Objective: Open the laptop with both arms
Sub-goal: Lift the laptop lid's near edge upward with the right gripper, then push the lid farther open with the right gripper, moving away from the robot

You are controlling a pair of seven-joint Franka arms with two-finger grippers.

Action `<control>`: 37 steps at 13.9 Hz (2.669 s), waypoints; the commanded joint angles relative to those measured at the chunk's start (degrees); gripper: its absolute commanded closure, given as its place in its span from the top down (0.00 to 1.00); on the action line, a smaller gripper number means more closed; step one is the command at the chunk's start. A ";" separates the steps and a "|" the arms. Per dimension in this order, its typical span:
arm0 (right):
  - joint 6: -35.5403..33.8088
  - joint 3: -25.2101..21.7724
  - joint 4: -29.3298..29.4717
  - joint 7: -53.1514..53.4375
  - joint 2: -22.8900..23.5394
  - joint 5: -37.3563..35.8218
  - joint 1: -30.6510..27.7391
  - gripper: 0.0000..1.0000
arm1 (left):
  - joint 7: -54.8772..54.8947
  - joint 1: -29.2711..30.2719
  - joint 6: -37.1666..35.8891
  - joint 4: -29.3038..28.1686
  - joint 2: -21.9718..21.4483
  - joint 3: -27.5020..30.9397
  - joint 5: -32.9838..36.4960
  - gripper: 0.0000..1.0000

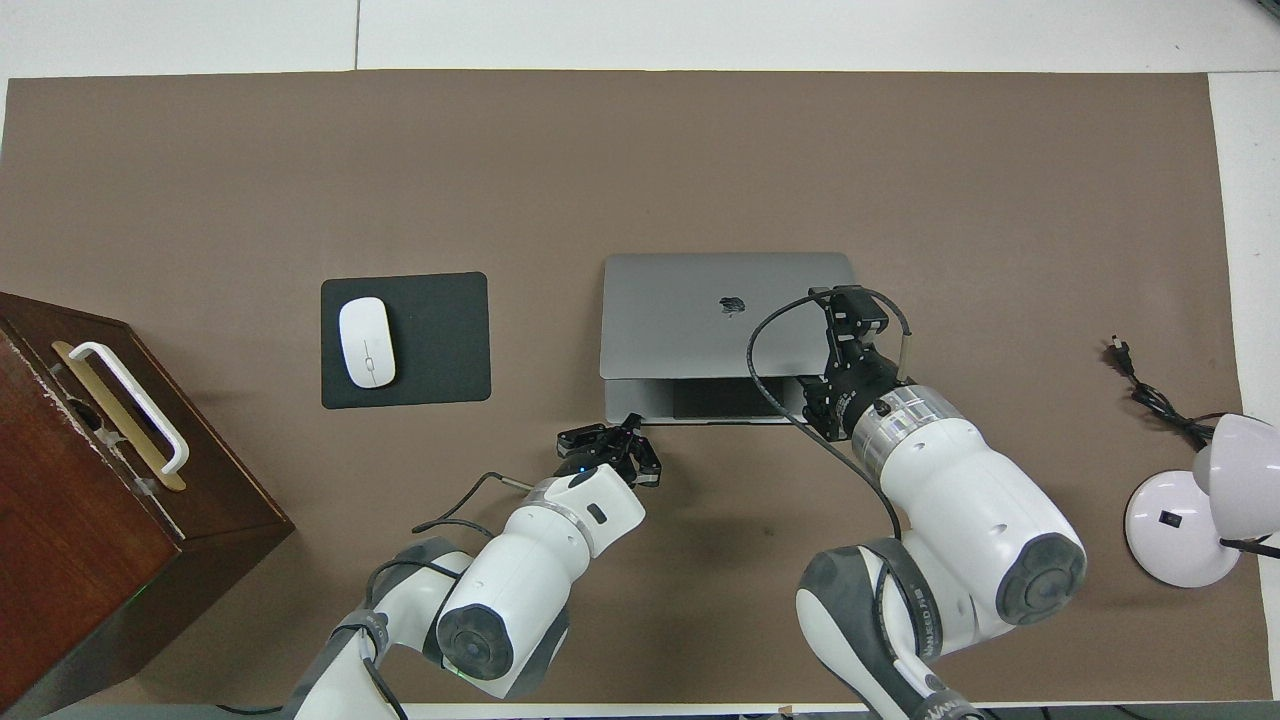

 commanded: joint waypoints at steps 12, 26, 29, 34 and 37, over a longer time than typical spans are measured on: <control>-3.79 0.25 5.52 -4.86 -0.85 0.01 -2.17 0.98 | 0.41 1.39 0.94 1.99 4.51 -0.16 -0.94 0.00; -10.30 0.25 14.31 -8.81 0.82 -2.09 -7.09 0.98 | 0.41 1.39 0.94 1.99 4.94 -0.16 -0.85 0.00; -10.83 0.08 15.02 -10.57 1.95 -2.09 -8.05 0.98 | 0.41 1.39 0.94 1.99 5.12 -0.16 -0.85 0.00; -12.33 0.08 19.06 -11.10 3.54 -2.09 -9.11 0.97 | 0.41 1.39 0.94 2.08 5.30 -0.16 -0.85 0.00; -13.90 0.08 21.17 -11.45 4.69 -2.09 -9.38 0.97 | 0.41 1.39 0.94 2.07 5.30 -0.16 -0.85 0.00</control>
